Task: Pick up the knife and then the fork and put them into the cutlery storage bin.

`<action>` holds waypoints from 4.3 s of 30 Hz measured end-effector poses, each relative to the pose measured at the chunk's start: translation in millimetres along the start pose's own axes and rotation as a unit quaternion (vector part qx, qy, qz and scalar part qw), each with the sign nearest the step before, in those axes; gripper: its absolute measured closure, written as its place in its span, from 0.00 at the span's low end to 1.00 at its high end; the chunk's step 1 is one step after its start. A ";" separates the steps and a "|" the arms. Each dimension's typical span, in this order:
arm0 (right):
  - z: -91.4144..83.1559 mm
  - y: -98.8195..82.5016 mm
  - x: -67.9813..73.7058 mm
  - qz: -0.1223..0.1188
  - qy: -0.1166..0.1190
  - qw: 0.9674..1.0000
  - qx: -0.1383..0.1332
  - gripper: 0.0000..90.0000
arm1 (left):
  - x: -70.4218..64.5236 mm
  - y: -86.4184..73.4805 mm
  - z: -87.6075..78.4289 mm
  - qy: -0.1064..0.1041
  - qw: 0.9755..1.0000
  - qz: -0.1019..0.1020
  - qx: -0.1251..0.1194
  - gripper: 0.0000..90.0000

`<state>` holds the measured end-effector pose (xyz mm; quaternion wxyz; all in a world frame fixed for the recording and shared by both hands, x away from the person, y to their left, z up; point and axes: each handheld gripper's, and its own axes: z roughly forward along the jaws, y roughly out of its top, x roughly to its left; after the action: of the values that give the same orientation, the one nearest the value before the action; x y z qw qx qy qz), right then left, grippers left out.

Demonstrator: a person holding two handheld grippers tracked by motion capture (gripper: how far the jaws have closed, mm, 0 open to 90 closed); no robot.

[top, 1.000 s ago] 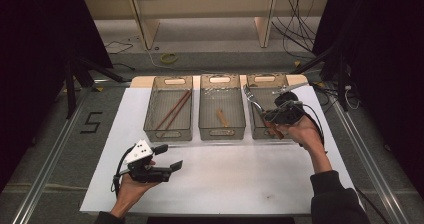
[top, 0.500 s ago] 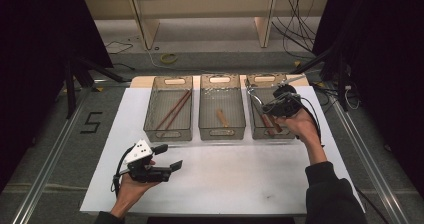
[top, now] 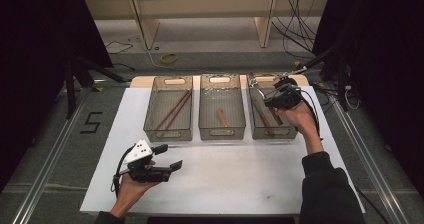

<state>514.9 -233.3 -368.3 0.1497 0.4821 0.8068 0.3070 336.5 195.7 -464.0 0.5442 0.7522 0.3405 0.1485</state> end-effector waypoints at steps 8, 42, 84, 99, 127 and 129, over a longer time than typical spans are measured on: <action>8.8 3.3 -11.3 0.018 -0.013 1.000 0.010 0.86 | 0.0 0.0 0.0 0.000 1.000 0.000 0.000 0.20; 40.0 -5.7 -26.2 0.053 -0.042 0.996 0.053 0.86 | -0.2 0.0 0.1 0.000 1.000 0.003 0.000 0.20; 19.4 -8.2 4.8 0.010 0.020 1.000 0.005 0.63 | -0.2 0.0 0.1 0.000 1.000 0.003 0.002 0.20; 4.2 -28.4 29.5 0.001 0.044 0.998 -0.051 0.48 | 0.0 -0.2 0.3 -0.002 1.000 0.003 0.005 0.20; -15.6 -84.5 69.5 0.001 0.115 0.984 -0.133 0.35 | 0.7 0.0 1.3 -0.003 1.000 -0.003 0.007 0.20; -16.6 -90.5 70.3 0.001 0.117 0.983 -0.142 0.33 | 0.6 -0.3 1.9 -0.004 1.000 -0.002 0.009 0.20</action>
<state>409.4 -209.4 -409.6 0.1206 0.4174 0.7665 0.4729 337.9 194.8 -465.0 0.5392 0.7567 0.3413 0.1416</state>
